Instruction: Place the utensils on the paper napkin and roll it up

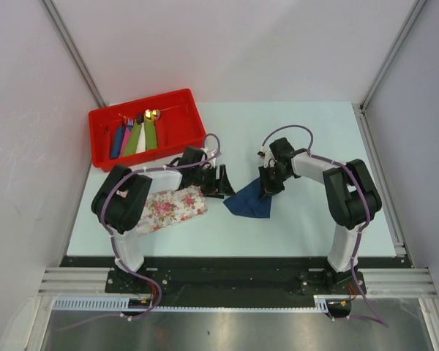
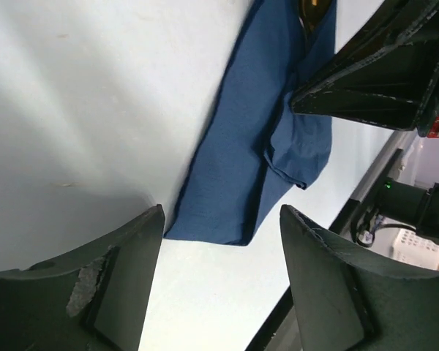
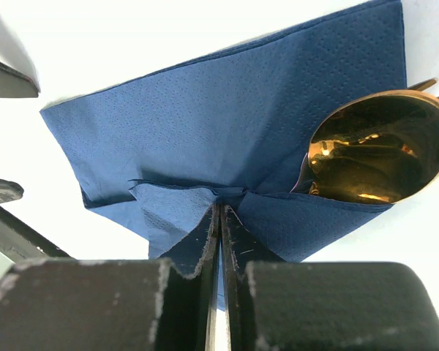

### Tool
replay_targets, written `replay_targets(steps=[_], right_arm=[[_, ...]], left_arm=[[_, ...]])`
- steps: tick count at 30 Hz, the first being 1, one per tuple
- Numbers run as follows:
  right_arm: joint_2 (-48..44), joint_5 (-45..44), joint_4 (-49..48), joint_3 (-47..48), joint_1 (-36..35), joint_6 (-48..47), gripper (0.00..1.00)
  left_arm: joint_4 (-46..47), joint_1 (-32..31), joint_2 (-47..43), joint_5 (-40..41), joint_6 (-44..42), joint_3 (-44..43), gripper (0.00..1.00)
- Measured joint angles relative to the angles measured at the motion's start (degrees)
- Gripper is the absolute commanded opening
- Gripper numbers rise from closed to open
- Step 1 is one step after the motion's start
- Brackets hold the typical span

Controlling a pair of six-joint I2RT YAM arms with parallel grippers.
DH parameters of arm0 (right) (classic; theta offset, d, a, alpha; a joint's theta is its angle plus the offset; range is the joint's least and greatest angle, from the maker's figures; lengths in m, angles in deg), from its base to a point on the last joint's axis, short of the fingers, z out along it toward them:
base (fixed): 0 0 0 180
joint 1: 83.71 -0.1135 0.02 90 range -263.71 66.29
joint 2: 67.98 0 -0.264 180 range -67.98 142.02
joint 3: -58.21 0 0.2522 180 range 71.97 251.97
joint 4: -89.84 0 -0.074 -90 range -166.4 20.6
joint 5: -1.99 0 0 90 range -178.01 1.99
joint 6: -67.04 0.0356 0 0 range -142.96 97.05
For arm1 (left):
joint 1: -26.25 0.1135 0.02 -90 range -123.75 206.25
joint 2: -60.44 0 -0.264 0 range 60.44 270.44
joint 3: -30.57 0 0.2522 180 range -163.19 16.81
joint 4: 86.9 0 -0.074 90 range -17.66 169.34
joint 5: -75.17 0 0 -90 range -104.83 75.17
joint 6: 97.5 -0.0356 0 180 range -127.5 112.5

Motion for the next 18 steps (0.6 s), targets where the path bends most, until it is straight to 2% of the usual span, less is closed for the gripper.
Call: replay_targets(steps=[5, 10, 16, 18], right_arm=[[0.09, 0.20, -0.02, 0.00, 0.09, 0.04, 0.06], [0.17, 0.52, -0.04, 0.00, 0.24, 0.20, 0.06], [0.35, 0.79, 0.00, 0.09, 0.35, 0.26, 0.06], [0.44, 0.94, 0.04, 0.15, 0.44, 0.26, 0.05]], left_arm=[[1.66, -1.51, 2.56, -3.72, 1.09, -1.27, 0.68], [8.70, -4.48, 6.60, -9.49, 4.83, -2.25, 0.67], [16.85, -6.43, 9.42, -10.97, 8.83, -3.13, 0.75], [18.53, -6.64, 10.38, -10.67, 9.55, -4.35, 0.75]])
